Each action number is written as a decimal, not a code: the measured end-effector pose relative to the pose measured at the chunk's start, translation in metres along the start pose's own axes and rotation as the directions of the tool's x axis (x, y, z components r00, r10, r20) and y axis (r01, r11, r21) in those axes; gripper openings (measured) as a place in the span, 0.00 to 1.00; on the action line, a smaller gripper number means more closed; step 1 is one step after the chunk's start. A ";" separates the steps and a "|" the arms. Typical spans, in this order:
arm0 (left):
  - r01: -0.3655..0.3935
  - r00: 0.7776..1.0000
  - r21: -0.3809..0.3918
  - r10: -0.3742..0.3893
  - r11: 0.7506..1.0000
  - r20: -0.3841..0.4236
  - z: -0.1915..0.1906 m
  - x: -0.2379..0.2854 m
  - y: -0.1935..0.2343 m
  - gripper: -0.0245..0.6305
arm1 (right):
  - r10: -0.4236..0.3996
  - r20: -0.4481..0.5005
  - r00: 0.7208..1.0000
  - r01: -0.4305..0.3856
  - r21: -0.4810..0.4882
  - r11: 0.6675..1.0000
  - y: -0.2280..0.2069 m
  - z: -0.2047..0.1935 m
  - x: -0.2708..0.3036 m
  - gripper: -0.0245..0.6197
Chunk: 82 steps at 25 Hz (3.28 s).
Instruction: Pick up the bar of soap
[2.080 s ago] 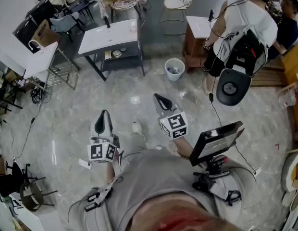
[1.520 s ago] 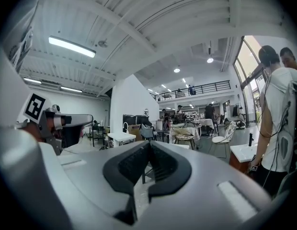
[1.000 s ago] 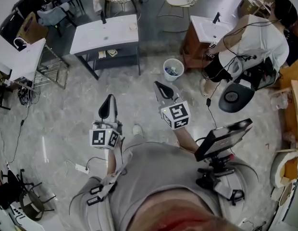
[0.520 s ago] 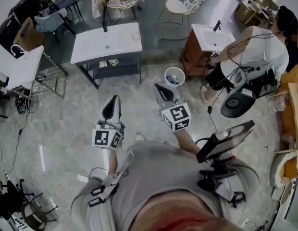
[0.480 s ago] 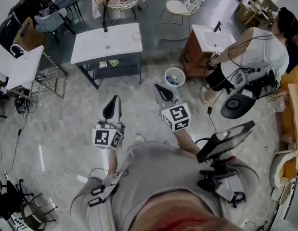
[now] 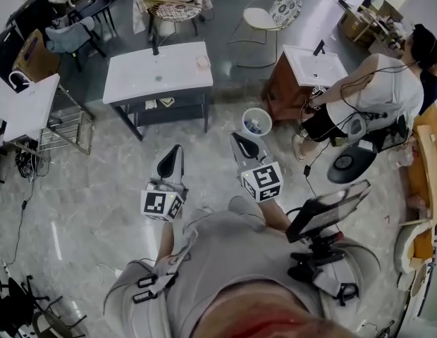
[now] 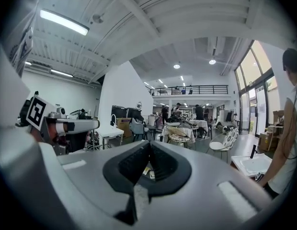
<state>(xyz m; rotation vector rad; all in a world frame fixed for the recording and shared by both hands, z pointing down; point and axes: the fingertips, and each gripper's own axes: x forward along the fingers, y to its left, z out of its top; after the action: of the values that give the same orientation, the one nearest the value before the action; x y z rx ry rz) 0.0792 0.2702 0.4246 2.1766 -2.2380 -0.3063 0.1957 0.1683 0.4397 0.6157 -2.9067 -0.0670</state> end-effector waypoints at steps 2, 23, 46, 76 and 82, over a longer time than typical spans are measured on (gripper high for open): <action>0.011 1.000 0.000 -0.011 1.000 -0.001 0.001 0.006 0.007 0.03 | -0.018 -0.003 1.000 0.018 0.007 1.000 -0.003 0.000 0.004 0.04; -0.040 0.999 -0.031 0.040 0.999 -0.017 -0.011 0.023 0.045 0.03 | 0.025 0.010 1.000 -0.025 0.004 1.000 -0.004 0.006 0.058 0.04; -0.059 0.997 0.007 0.059 0.998 -0.044 -0.024 0.194 0.135 0.03 | 0.048 0.035 0.998 -0.050 0.056 0.997 -0.118 0.009 0.217 0.04; -0.135 0.978 0.048 0.141 0.990 -0.151 -0.069 0.368 0.207 0.04 | 0.126 0.022 0.992 -0.127 0.138 0.982 -0.261 -0.021 0.381 0.04; -0.098 0.981 0.045 0.104 0.994 -0.161 -0.076 0.382 0.211 0.04 | 0.081 0.018 0.997 -0.083 0.155 0.984 -0.272 -0.027 0.382 0.04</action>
<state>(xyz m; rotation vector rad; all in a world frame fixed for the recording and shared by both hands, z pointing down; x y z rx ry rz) -0.1337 -0.1147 0.4783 2.0131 -2.2701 -0.0827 -0.0357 -0.2354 0.5044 0.5189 -2.9647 0.1688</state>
